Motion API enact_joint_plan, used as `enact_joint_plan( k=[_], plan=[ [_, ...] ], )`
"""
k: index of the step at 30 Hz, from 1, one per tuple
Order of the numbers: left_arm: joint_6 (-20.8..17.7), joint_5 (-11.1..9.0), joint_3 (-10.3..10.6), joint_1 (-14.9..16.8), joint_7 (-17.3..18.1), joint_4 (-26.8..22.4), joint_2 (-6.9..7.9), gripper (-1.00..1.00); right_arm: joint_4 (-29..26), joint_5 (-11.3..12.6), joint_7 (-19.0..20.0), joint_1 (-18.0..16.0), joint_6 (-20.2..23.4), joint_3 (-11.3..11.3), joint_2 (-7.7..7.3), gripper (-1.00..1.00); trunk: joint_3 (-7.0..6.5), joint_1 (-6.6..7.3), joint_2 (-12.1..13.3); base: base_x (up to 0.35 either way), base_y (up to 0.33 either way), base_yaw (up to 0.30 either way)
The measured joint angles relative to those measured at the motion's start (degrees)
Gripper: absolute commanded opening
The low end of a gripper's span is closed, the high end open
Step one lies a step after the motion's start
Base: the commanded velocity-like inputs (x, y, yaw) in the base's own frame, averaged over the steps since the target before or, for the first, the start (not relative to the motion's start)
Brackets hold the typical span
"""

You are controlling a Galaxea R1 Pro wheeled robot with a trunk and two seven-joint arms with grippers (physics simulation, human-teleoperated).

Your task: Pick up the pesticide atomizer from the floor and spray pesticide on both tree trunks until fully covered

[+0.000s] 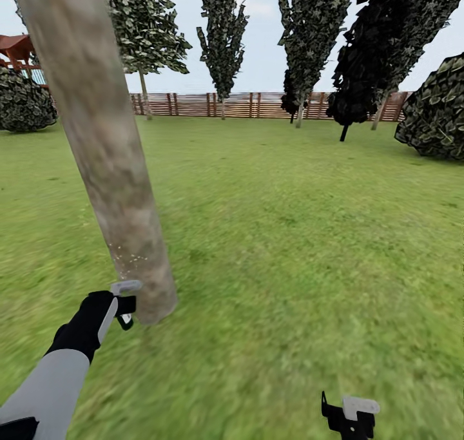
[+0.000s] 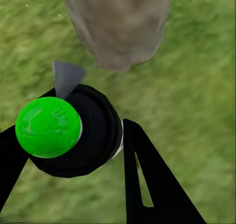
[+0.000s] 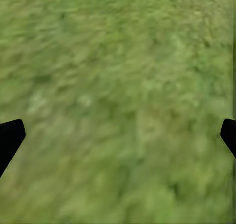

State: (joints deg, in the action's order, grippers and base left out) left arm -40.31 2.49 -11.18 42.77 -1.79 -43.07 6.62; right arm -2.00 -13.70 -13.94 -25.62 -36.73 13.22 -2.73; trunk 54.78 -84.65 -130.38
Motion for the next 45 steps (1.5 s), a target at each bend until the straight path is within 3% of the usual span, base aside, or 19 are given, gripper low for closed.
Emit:
enact_joint_plan(
  k=[5, 22, 28, 29, 31, 33, 34, 36, 39, 41, 43, 45],
  plan=[
    [-0.09, -0.48, -0.01, -0.01, -2.84, -0.02, -0.08, -1.0, 0.01, -0.01, -0.01, -0.01, 0.0, 0.0, 0.01, 1.0, 0.0, 0.0, 0.0, 0.093, -0.265, 0.147],
    [-0.1, -0.7, -0.01, -0.02, -2.5, 0.04, -1.68, -1.0, 0.02, -0.01, 0.0, -0.01, 0.0, 0.0, 0.01, 1.0, 0.0, 0.0, 0.0, 0.093, -0.265, 0.275],
    [-0.2, -0.79, 0.0, 0.0, -2.38, 0.09, -1.92, -1.0, -0.02, -0.02, -0.01, 0.0, 0.0, 0.0, 0.0, 1.0, 0.0, 0.0, 0.0, 0.094, -0.265, 0.057],
    [-0.2, -1.13, 0.0, -0.01, -2.31, 0.09, -2.53, -1.0, -0.06, 0.03, -0.04, 0.0, 0.0, 0.01, 0.0, 1.0, 0.0, 0.0, 0.0, 0.102, -0.265, 0.002],
    [-0.08, -1.57, 0.58, -0.02, -2.36, 0.44, -7.33, -1.0, -0.08, 0.08, -0.08, 0.0, 0.0, 0.02, 0.0, 1.0, 0.0, 0.0, 0.0, 0.125, -0.265, 0.001],
    [-0.29, -0.77, 3.6, 0.06, -2.91, 0.83, -9.12, -1.0, -0.09, 0.07, -0.09, 0.0, 0.0, 0.01, 0.0, 1.0, 0.0, 0.0, 0.0, 0.134, -0.265, 0.0],
    [-0.37, -0.31, 4.24, 0.07, -3.08, 0.9, -9.09, -1.0, -0.09, 0.07, -0.09, 0.0, 0.0, 0.0, 0.0, 1.0, 0.0, 0.0, 0.0, 0.135, -0.265, 0.0],
    [-0.5, 0.18, 4.41, -0.01, -3.26, 1.05, -7.64, -1.0, -0.09, 0.07, -0.09, 0.0, 0.0, 0.0, 0.0, 1.0, 0.0, 0.0, 0.0, 0.136, -0.265, 0.0],
    [-0.59, 0.1, 4.03, -0.07, -3.4, 1.95, -2.54, -1.0, -0.08, 0.07, -0.09, 0.0, 0.0, -0.01, 0.0, 1.0, 0.0, 0.0, 0.0, 0.137, -0.265, 0.0],
    [-0.19, 0.0, 2.79, -0.1, -3.44, 5.86, 0.16, -1.0, -0.08, 0.07, -0.09, 0.0, 0.0, 0.0, -0.01, 1.0, 0.01, 0.0, 0.0, 0.137, -0.265, 0.0],
    [0.7, -0.32, 2.01, -0.09, -3.31, 8.43, 1.33, -1.0, -0.09, 0.07, -0.09, 0.0, 0.0, 0.0, 0.0, 1.0, 0.0, 0.0, 0.0, 0.137, -0.265, 0.0],
    [7.19, -0.08, 1.54, -0.11, -3.37, 15.65, 3.18, -1.0, -0.09, 0.07, -0.09, 0.0, 0.0, 0.0, -0.04, 1.0, 0.01, 0.0, 0.0, 0.158, -0.256, 0.0]
  ],
)
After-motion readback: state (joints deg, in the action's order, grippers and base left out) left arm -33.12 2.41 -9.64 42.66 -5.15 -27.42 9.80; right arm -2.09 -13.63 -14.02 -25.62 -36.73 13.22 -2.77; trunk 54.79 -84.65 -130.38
